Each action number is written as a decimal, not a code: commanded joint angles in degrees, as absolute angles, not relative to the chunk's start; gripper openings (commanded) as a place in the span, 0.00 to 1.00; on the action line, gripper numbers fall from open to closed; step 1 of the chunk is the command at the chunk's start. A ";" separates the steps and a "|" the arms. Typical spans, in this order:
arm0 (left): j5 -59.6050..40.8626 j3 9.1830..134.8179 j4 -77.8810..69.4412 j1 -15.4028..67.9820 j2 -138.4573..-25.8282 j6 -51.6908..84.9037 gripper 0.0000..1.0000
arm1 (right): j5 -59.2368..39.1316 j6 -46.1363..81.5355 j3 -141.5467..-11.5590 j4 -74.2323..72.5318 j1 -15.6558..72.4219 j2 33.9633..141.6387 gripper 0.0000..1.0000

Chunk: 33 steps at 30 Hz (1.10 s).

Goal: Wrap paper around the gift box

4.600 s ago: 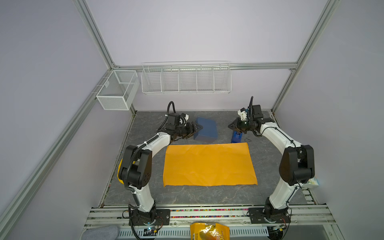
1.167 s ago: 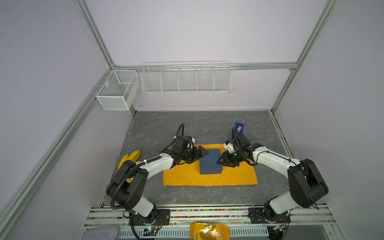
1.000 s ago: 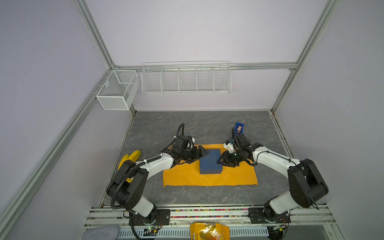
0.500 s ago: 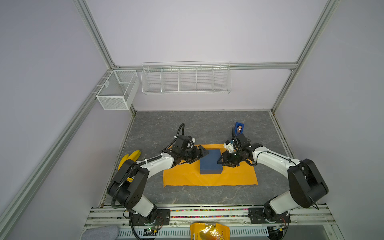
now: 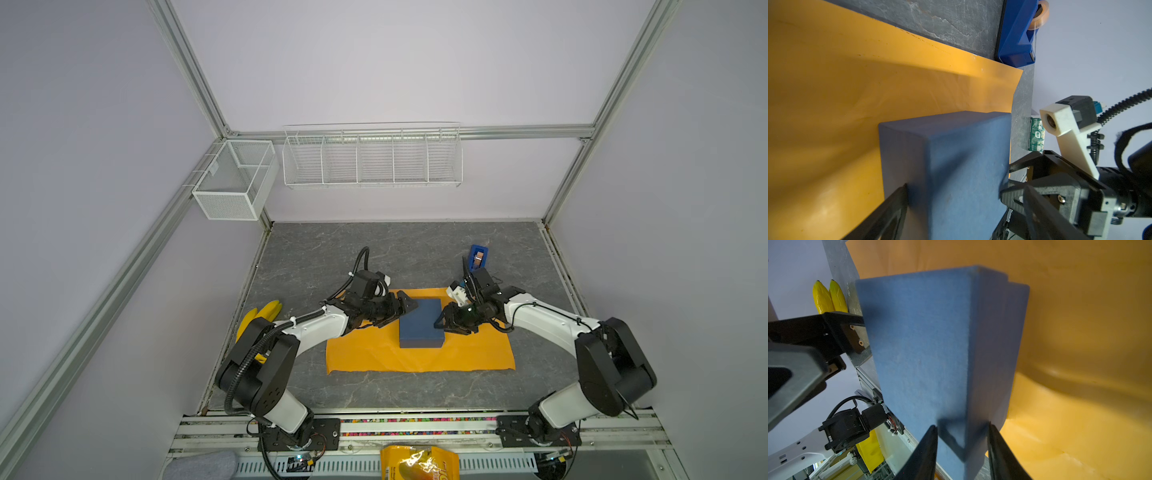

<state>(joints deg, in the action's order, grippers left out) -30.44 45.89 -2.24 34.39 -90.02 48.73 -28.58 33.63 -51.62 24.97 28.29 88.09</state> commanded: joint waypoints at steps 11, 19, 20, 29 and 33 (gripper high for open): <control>-29.55 48.16 5.12 32.43 -85.01 43.87 0.86 | -25.70 28.25 -51.04 30.94 18.89 78.94 0.45; -31.22 47.49 3.83 32.44 -85.28 44.47 0.86 | -23.57 24.08 -45.10 36.49 0.73 75.85 0.57; -31.49 47.34 3.30 32.43 -85.57 44.71 0.86 | -23.46 24.06 -43.92 36.54 -2.05 75.61 0.61; -32.08 46.65 1.54 32.44 -87.01 45.47 0.86 | -25.74 24.01 -35.61 33.40 -14.90 78.01 0.75; -31.83 46.62 1.93 32.44 -87.10 45.31 0.86 | -25.03 25.57 -33.80 31.61 -15.03 79.72 0.76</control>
<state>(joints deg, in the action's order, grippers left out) -31.55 46.63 2.87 32.58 -86.19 45.34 -25.41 25.10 -36.05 33.04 -14.87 77.84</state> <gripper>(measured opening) 0.860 0.756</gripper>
